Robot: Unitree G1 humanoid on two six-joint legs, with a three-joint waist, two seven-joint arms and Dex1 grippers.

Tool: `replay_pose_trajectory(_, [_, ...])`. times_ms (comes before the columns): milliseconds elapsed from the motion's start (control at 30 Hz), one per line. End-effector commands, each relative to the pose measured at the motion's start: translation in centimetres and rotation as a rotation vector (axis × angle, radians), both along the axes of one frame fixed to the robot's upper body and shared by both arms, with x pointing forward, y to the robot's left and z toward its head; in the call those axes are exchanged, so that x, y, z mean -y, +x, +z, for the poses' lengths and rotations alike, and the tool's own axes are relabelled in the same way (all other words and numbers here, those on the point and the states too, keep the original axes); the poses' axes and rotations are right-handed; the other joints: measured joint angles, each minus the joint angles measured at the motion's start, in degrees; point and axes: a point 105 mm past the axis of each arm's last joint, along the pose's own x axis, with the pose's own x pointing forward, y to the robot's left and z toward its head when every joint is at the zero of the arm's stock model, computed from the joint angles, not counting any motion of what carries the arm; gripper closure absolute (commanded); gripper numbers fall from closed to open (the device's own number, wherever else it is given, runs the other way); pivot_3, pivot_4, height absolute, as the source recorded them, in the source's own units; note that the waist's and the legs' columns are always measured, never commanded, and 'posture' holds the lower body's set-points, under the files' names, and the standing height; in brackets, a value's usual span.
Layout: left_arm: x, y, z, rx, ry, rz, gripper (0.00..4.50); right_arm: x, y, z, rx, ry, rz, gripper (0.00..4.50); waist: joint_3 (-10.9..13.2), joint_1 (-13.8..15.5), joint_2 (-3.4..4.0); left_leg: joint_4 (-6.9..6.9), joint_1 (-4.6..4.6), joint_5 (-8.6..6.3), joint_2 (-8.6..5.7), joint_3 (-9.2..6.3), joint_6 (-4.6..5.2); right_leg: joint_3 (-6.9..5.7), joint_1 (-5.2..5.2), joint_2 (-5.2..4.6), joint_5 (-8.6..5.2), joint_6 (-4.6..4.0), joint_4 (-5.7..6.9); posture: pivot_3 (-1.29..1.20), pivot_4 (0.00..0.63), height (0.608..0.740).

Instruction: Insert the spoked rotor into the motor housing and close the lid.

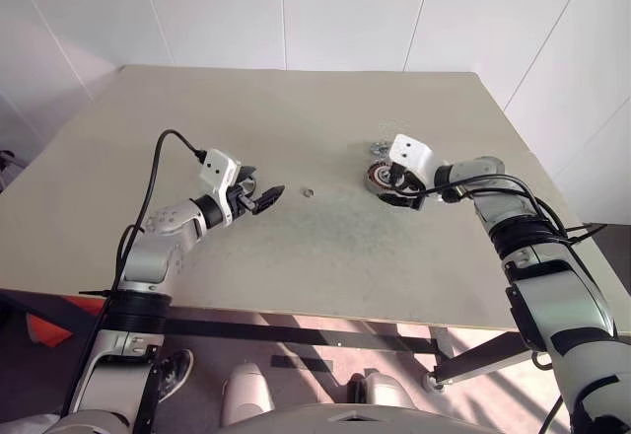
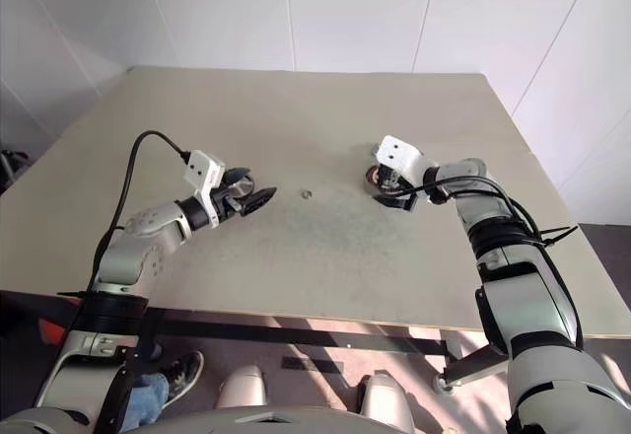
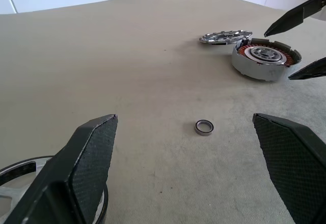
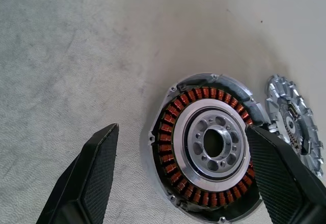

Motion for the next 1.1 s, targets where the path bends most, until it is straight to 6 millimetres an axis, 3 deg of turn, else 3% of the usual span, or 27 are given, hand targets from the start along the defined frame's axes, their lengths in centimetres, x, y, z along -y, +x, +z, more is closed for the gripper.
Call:
replay_pose_trajectory(33, [0.2,0.0,1.6,0.067,-0.009,0.000,0.00,-0.2,0.5,1.6,0.034,-0.015,0.034,0.04,0.00,0.00,0.00,0.01,0.00,0.00,0.00,0.00,0.01,0.00,0.00,0.00,0.00,0.00,0.00,0.00,0.000,0.740])
replay_pose_trajectory(433, [0.3,-0.6,1.1,0.061,-0.022,0.027,0.00,1.0,0.9,0.1,-0.059,-0.089,0.008,0.04,0.00,-0.05,0.00,0.02,-0.01,-0.02,0.01,0.00,0.03,-0.01,-0.02,0.00,-0.01,-0.02,0.03,0.00,0.000,0.740])
replay_pose_trajectory(767, [-0.2,-0.7,0.9,0.055,-0.023,0.058,0.00,-0.5,0.0,-1.2,-0.119,-0.152,0.123,0.04,0.00,-0.05,0.00,0.08,0.02,-0.02,0.04,0.00,0.03,-0.01,-0.01,0.00,-0.02,-0.04,0.14,0.00,0.000,0.740])
replay_pose_trajectory(967, [-0.3,-0.8,0.9,0.055,-0.025,0.064,0.00,-0.8,0.2,-1.2,-0.146,-0.136,0.098,0.04,0.00,-0.24,0.00,0.07,0.02,-0.02,0.06,0.00,0.04,-0.01,-0.03,0.03,-0.04,-0.08,0.15,0.00,0.000,0.740])
replay_pose_trajectory(1100, [-0.4,-0.6,0.9,0.059,-0.024,0.071,0.00,-0.3,0.2,-1.7,-0.187,-0.141,0.055,0.97,0.00,-0.19,0.00,0.09,0.05,-0.02,0.07,0.00,0.03,-0.01,-0.03,0.03,-0.05,-0.09,0.21,0.00,0.000,0.740])
